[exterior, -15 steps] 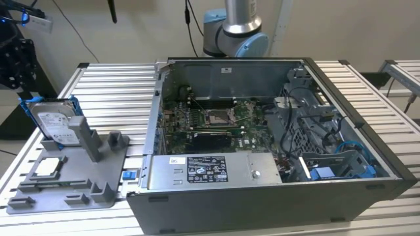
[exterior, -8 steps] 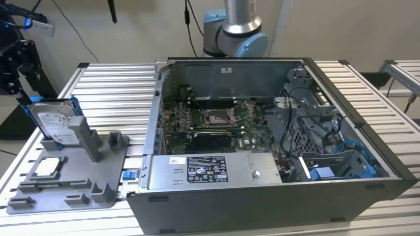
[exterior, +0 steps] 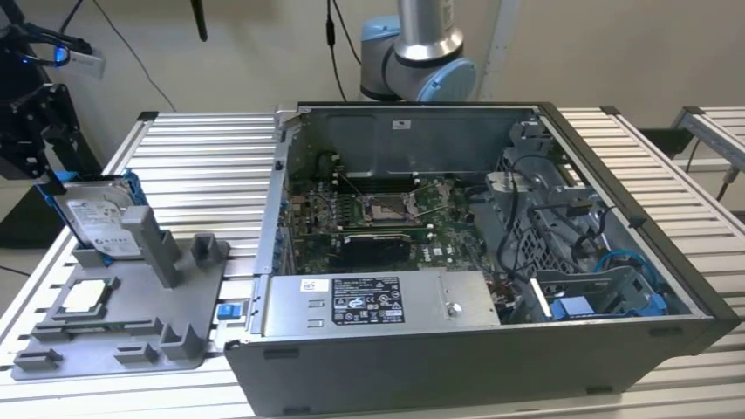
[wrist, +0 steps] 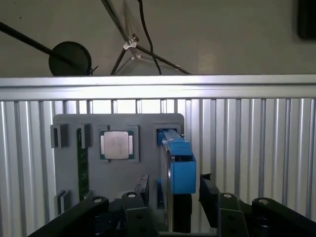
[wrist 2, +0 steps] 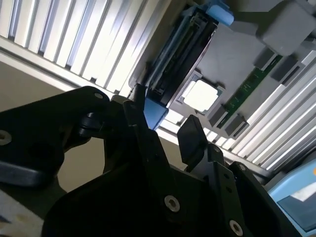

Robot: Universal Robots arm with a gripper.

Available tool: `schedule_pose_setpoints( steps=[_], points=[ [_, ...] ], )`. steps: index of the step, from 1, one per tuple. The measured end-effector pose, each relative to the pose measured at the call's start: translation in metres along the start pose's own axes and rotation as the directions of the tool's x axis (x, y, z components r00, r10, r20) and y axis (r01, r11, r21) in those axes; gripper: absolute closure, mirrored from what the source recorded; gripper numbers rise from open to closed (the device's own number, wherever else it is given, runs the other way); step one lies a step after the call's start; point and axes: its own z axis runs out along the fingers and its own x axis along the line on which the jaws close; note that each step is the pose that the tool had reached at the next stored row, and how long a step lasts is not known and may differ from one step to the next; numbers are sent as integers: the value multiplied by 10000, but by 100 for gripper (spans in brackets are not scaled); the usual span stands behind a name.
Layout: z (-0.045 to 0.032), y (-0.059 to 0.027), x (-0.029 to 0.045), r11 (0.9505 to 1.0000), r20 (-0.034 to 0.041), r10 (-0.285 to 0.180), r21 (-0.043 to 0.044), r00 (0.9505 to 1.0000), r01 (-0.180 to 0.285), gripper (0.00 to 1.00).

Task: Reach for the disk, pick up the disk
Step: 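Pick up the disk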

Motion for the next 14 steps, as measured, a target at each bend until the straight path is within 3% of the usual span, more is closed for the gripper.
schedule_pose_setpoints(
  steps=[14],
  points=[
    [247, 1, -19, 9996, 5, -274, 3, 9996, 274, 0]
  ],
)
